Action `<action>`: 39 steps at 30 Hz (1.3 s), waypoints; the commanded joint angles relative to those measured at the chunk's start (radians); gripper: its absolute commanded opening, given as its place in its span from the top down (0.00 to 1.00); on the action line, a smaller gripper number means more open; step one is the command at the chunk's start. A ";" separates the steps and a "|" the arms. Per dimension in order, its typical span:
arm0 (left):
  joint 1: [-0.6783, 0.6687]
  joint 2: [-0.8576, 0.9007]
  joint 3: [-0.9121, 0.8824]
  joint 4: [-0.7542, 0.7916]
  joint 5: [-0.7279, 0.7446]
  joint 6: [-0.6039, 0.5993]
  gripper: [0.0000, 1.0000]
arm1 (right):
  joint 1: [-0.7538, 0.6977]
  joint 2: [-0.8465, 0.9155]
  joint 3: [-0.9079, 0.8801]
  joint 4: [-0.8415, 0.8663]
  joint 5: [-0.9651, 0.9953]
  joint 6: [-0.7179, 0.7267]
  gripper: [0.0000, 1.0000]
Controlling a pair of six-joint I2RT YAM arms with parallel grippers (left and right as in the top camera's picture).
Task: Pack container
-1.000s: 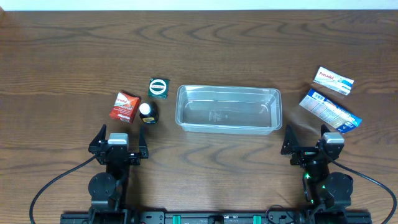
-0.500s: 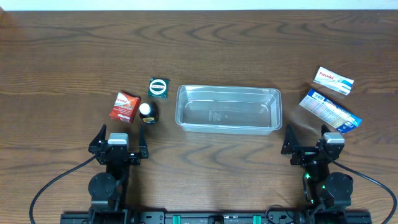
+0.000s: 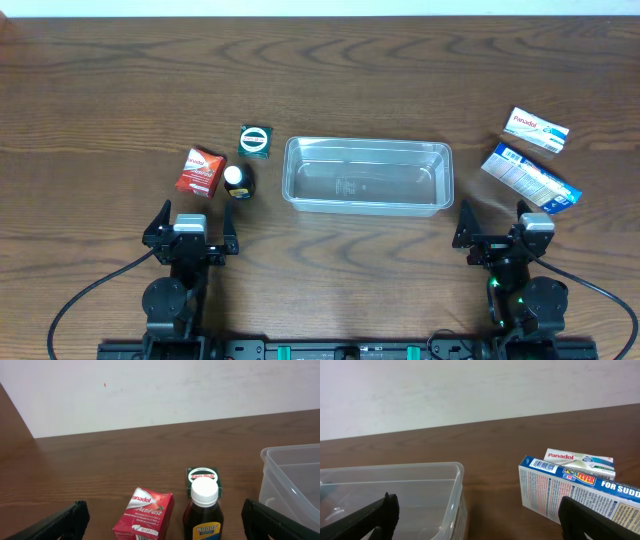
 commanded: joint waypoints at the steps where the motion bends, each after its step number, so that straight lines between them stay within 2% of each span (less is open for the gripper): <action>1: 0.004 -0.006 -0.018 -0.039 -0.026 -0.008 0.02 | 0.008 -0.010 -0.006 0.003 0.006 -0.015 0.01; 21: 0.004 -0.006 -0.018 -0.039 -0.026 -0.008 0.02 | 0.008 -0.010 -0.006 0.016 -0.041 -0.015 0.01; 26: 0.004 -0.006 -0.018 -0.039 -0.027 -0.008 0.02 | 0.008 0.013 0.047 -0.004 -0.058 -0.014 0.01; 29: 0.004 -0.006 -0.018 -0.039 -0.026 -0.008 0.02 | 0.008 0.101 0.144 -0.035 -0.058 -0.015 0.01; 34: 0.004 -0.006 -0.018 -0.039 -0.026 -0.008 0.02 | 0.008 0.411 0.422 -0.126 -0.057 -0.015 0.01; 39: 0.004 -0.006 -0.018 -0.039 -0.027 -0.008 0.02 | -0.001 0.790 0.835 -0.388 -0.046 -0.015 0.01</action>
